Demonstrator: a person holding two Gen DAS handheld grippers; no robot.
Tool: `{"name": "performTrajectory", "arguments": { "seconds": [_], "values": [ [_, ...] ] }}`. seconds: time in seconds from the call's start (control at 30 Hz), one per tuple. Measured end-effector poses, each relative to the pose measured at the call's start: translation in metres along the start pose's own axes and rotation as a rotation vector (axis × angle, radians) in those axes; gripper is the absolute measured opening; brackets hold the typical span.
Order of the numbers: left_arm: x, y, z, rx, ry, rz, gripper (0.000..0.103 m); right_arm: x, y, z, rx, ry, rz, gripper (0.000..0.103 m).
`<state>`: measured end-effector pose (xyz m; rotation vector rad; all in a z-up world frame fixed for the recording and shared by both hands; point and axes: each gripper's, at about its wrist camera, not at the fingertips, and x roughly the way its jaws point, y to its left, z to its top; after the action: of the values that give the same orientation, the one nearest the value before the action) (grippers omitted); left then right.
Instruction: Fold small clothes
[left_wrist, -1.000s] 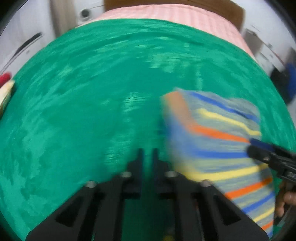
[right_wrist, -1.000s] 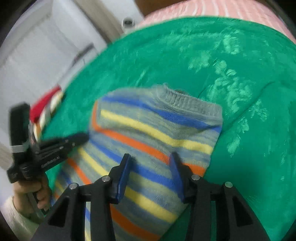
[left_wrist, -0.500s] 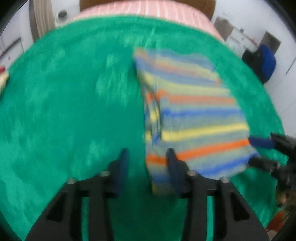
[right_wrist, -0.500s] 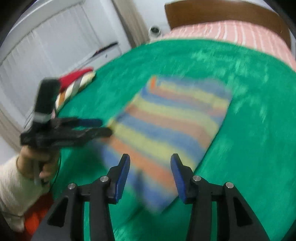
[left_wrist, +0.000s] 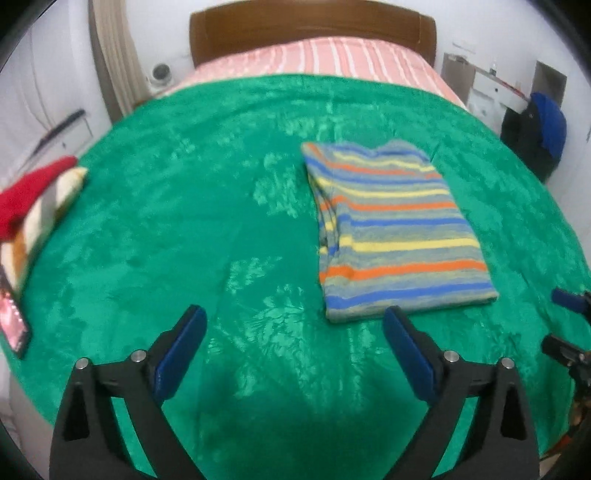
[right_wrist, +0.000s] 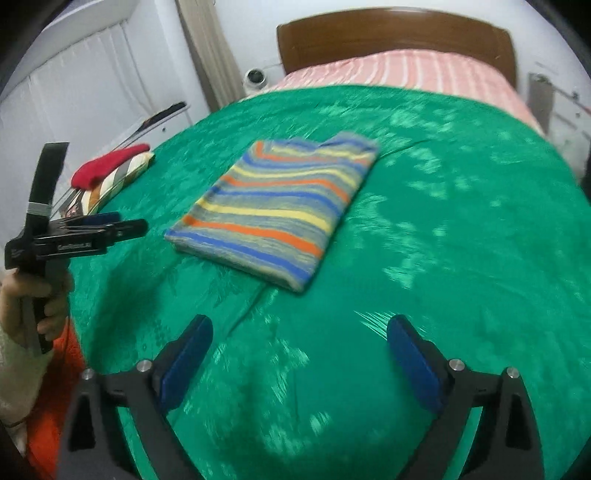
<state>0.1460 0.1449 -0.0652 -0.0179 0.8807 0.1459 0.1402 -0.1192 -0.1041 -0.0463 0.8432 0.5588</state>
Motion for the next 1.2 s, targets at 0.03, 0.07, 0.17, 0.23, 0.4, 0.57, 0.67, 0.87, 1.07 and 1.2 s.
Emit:
{"name": "performTrajectory", "arguments": {
  "seconds": [0.03, 0.07, 0.17, 0.23, 0.4, 0.57, 0.67, 0.87, 1.07, 1.2],
  "values": [
    [-0.004, -0.001, -0.001, 0.002, -0.009, 0.011, 0.097, -0.007, -0.002, -0.002, -0.003, -0.006, -0.029, 0.095],
    [-0.007, -0.003, -0.002, 0.007, -0.017, 0.022, 0.097, -0.008, -0.003, -0.004, -0.009, -0.010, -0.050, 0.095],
    [-0.011, -0.010, -0.003, 0.030, -0.034, 0.044, 0.098, -0.015, -0.007, -0.010, -0.010, -0.012, -0.100, 0.095],
    [-0.012, -0.013, -0.004, 0.045, -0.041, 0.059, 0.098, -0.015, -0.009, -0.014, 0.007, -0.003, -0.111, 0.095],
    [-0.014, -0.015, -0.011, 0.047, -0.044, 0.069, 0.099, -0.016, -0.012, -0.025, 0.025, 0.015, -0.126, 0.095],
    [0.019, -0.018, -0.041, -0.002, 0.039, 0.043, 0.102, -0.008, -0.018, -0.035, 0.044, 0.030, -0.186, 0.099],
    [0.043, -0.019, -0.063, -0.036, 0.107, -0.001, 0.102, 0.007, -0.025, -0.046, 0.070, 0.082, -0.221, 0.100],
    [0.040, -0.020, -0.076, -0.059, 0.022, 0.012, 0.103, 0.014, -0.026, -0.055, 0.068, 0.084, -0.237, 0.103],
    [0.044, -0.022, -0.073, -0.061, 0.065, 0.016, 0.103, 0.015, -0.026, -0.056, 0.084, 0.083, -0.245, 0.103],
    [0.045, -0.020, -0.072, -0.072, 0.077, 0.003, 0.103, 0.013, -0.024, -0.059, 0.082, 0.048, -0.251, 0.103]
  ]
}}
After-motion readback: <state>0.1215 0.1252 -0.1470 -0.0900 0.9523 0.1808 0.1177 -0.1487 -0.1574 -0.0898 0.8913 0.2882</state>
